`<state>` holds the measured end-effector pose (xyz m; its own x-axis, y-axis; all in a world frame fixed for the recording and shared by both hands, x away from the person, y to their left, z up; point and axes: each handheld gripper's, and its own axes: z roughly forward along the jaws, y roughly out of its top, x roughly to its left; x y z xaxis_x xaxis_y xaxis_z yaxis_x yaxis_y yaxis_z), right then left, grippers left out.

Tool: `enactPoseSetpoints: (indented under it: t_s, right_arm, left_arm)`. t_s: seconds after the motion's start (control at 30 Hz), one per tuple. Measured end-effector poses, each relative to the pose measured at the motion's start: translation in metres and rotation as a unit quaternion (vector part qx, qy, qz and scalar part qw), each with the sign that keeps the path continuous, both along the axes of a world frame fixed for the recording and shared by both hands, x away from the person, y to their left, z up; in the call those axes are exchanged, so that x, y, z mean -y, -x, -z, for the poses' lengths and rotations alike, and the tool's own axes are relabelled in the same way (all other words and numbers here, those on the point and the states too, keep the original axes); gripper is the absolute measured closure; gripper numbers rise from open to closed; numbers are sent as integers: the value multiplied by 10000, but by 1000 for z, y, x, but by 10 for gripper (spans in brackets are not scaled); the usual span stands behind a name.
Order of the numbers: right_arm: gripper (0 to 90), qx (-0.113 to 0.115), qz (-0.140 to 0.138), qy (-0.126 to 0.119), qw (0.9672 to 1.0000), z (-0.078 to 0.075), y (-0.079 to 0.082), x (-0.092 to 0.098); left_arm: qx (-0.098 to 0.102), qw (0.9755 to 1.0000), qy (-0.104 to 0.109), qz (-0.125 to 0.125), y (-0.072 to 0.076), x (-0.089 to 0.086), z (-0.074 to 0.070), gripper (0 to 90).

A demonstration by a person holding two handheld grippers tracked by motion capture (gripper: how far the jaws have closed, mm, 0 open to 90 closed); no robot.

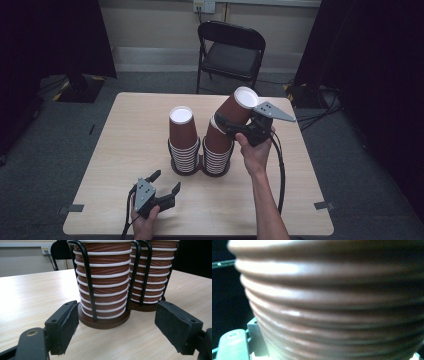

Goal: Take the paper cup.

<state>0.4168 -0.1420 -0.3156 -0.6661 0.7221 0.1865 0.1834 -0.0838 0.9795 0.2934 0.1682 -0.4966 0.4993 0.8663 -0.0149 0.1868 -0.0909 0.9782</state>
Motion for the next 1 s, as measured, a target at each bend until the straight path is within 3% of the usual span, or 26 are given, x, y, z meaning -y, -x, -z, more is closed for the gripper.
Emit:
enactPoseSetpoints:
  t_s: [0.43, 0.6, 0.8, 0.9, 1.0]
  right_arm:
    - [125, -78, 161, -121, 9998, -2, 11, 19]
    - [126, -142, 280, -252, 9992, -2, 18, 32]
    - [127, -302, 371, -310, 9984, 5, 23, 45]
    - [128, -370, 410, -358, 9978, 8, 26, 49]
    - [129, -430, 476, -350, 9973, 13, 31, 53]
  left_arm:
    - [7, 10000, 17, -48, 0, 0, 0, 188]
    - [-89, 9999, 2, -67, -1, 1, 0, 188]
    - [-152, 9998, -101, 40, -2, 3, -1, 187]
    - [-85, 9996, 72, 257, -1, 1, 0, 189]
    - [-89, 9996, 74, 270, 0, 2, 0, 217]
